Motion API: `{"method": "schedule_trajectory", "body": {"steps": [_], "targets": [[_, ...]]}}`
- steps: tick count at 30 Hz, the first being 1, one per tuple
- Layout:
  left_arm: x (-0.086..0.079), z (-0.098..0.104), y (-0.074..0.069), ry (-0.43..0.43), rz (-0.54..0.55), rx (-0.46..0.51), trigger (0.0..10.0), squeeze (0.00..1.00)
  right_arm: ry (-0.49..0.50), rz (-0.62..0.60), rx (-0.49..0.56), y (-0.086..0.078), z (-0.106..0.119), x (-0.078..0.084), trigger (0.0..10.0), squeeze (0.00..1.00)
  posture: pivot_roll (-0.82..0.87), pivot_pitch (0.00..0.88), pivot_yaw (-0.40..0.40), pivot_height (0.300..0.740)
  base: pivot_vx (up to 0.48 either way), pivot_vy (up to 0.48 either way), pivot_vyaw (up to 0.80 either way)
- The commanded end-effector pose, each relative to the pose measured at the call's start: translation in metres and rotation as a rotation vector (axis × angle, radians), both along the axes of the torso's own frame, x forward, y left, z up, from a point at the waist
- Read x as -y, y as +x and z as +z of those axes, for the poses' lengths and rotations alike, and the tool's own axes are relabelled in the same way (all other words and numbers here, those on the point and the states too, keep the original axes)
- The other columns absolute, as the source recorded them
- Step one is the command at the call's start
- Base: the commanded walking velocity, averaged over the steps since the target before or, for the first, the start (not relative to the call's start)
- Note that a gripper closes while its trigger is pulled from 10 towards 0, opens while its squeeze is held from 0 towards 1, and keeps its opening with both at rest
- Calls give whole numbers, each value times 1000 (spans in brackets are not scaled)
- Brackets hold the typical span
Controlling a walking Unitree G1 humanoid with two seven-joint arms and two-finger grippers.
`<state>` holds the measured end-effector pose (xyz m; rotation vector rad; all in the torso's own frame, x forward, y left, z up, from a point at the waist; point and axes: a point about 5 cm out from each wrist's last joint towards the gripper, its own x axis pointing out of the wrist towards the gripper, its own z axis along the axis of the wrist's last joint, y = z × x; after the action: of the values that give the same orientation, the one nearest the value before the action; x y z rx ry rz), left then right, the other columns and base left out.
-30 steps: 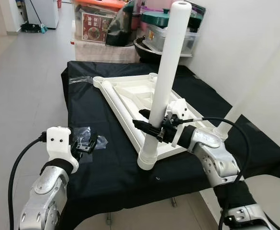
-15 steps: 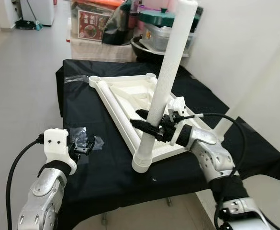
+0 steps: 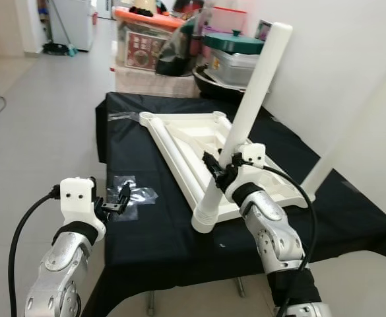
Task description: Building children table
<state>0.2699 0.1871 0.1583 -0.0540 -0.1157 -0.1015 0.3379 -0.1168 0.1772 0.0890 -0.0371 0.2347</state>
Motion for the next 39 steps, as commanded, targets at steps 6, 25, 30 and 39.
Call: {"method": "schedule_trajectory", "body": {"steps": [6, 25, 30, 39], "targets": [[3, 1, 6, 15, 11, -1, 10000, 0, -111, -206, -177, -3, -31, 25, 10000, 0, 127, 0, -158, 740, 0, 0, 0], [1, 0, 6, 22, 20, -8, 10000, 0, 36, -316, -160, -10, -4, 27, 10000, 1000, 117, 0, -151, 740, 0, 0, 0], [1, 0, 7, 25, 17, -9, 10000, 0, 94, -263, -98, -11, 14, 23, 10000, 1000, 115, 0, -149, 740, 0, 0, 0], [2, -1, 8, 26, 9, -7, 10000, 0, 138, -79, 13, -10, 42, 18, 10000, 969, 102, 0, -142, 740, 0, 0, 0]]}}
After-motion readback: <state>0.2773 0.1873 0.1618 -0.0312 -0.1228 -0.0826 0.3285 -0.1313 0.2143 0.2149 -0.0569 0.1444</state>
